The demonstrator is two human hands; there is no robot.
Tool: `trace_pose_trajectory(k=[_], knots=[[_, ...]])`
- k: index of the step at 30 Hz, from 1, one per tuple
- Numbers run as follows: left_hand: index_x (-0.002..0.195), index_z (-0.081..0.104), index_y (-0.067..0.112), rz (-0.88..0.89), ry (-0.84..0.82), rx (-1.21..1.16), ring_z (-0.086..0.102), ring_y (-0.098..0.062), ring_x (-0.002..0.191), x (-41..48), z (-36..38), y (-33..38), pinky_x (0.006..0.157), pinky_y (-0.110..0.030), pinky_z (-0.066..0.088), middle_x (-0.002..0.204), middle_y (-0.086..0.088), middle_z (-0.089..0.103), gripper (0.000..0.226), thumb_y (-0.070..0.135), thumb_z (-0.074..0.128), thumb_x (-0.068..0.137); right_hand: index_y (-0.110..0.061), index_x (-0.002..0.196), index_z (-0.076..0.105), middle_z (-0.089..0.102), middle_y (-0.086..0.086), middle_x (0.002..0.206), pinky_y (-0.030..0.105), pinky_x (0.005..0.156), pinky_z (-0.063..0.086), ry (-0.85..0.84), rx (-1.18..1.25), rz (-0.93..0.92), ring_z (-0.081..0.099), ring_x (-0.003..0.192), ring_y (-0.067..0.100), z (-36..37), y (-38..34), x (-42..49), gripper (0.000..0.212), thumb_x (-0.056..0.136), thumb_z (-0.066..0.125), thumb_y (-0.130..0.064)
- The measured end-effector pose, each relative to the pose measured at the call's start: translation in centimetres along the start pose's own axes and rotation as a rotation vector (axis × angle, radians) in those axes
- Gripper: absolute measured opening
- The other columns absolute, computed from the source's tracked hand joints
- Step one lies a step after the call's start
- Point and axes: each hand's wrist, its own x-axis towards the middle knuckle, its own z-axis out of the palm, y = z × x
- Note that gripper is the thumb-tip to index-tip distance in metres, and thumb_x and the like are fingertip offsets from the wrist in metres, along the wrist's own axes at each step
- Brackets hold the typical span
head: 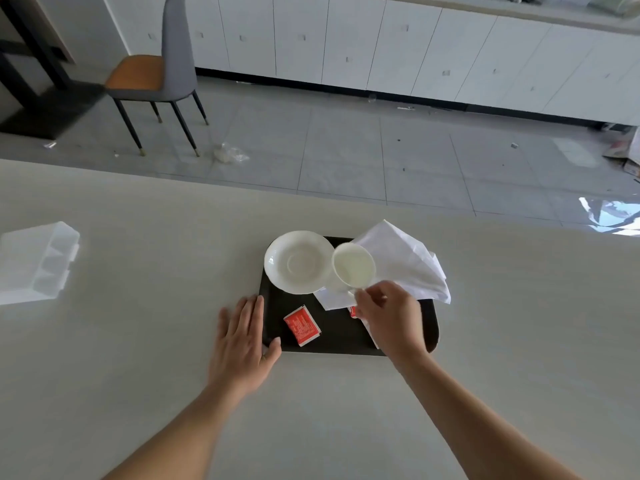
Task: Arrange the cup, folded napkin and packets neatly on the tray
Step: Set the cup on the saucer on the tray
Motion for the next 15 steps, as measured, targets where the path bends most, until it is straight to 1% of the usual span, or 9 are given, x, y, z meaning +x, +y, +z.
trace_pose_trajectory(k=[3,5,7,9,11,13,15], knots=[[0.152,0.019,0.009,-0.003,0.008,-0.009,0.025,-0.024,0.146,0.0,0.0,0.0,0.12,-0.05,0.012,0.156,-0.008,0.033,0.08,0.051,0.037,0.087,-0.011,0.067,0.061,0.071,0.003,0.065,0.036,0.062,0.052,-0.037,-0.02,-0.029,0.066,0.066,0.021,2.5,-2.3,2.1,0.027,0.086,0.062,-0.029],[0.152,0.021,0.009,0.001,0.019,-0.012,0.027,-0.025,0.145,0.0,-0.1,0.0,0.119,-0.051,0.015,0.155,-0.008,0.035,0.08,0.05,0.04,0.086,-0.009,0.069,0.061,0.071,0.002,0.063,0.033,0.056,0.05,-0.043,-0.036,-0.027,0.064,0.063,0.018,3.9,-3.1,3.1,0.025,0.086,0.062,-0.028],[0.151,0.024,0.008,0.006,0.037,-0.019,0.03,-0.026,0.143,0.1,-0.1,-0.1,0.118,-0.051,0.016,0.153,-0.009,0.037,0.08,0.05,0.042,0.085,-0.009,0.07,0.061,0.072,0.002,0.063,0.034,0.058,0.052,-0.054,-0.031,-0.009,0.065,0.064,0.019,5.0,-3.6,3.9,0.024,0.086,0.062,-0.026],[0.15,0.027,0.007,0.015,0.052,-0.022,0.032,-0.027,0.141,0.0,-0.2,0.0,0.118,-0.052,0.018,0.151,-0.01,0.04,0.08,0.049,0.044,0.084,-0.007,0.072,0.061,0.072,0.006,0.066,0.038,0.064,0.056,-0.062,-0.029,0.022,0.067,0.071,0.024,5.9,-3.9,4.4,0.023,0.086,0.061,-0.025],[0.15,0.027,0.006,0.016,0.059,-0.017,0.032,-0.027,0.141,0.0,-0.2,0.0,0.117,-0.052,0.019,0.151,-0.01,0.04,0.08,0.049,0.045,0.084,-0.008,0.073,0.063,0.073,0.007,0.069,0.039,0.068,0.058,-0.062,-0.039,0.038,0.068,0.073,0.024,6.8,-4.0,4.8,0.021,0.086,0.061,-0.025],[0.15,0.027,0.007,0.013,0.055,-0.011,0.032,-0.026,0.141,0.0,-0.3,0.0,0.117,-0.052,0.02,0.151,-0.01,0.04,0.081,0.049,0.045,0.084,-0.009,0.073,0.063,0.072,0.007,0.069,0.04,0.068,0.06,-0.056,-0.04,0.043,0.069,0.072,0.024,7.5,-4.1,4.8,0.02,0.085,0.061,-0.025],[0.15,0.026,0.007,0.012,0.05,-0.002,0.031,-0.026,0.142,0.0,-0.3,0.0,0.118,-0.052,0.02,0.152,-0.009,0.039,0.081,0.049,0.045,0.084,-0.009,0.07,0.062,0.072,0.008,0.067,0.038,0.066,0.059,-0.046,-0.055,0.043,0.069,0.069,0.025,8.1,-4.2,4.8,0.021,0.084,0.061,-0.025]])
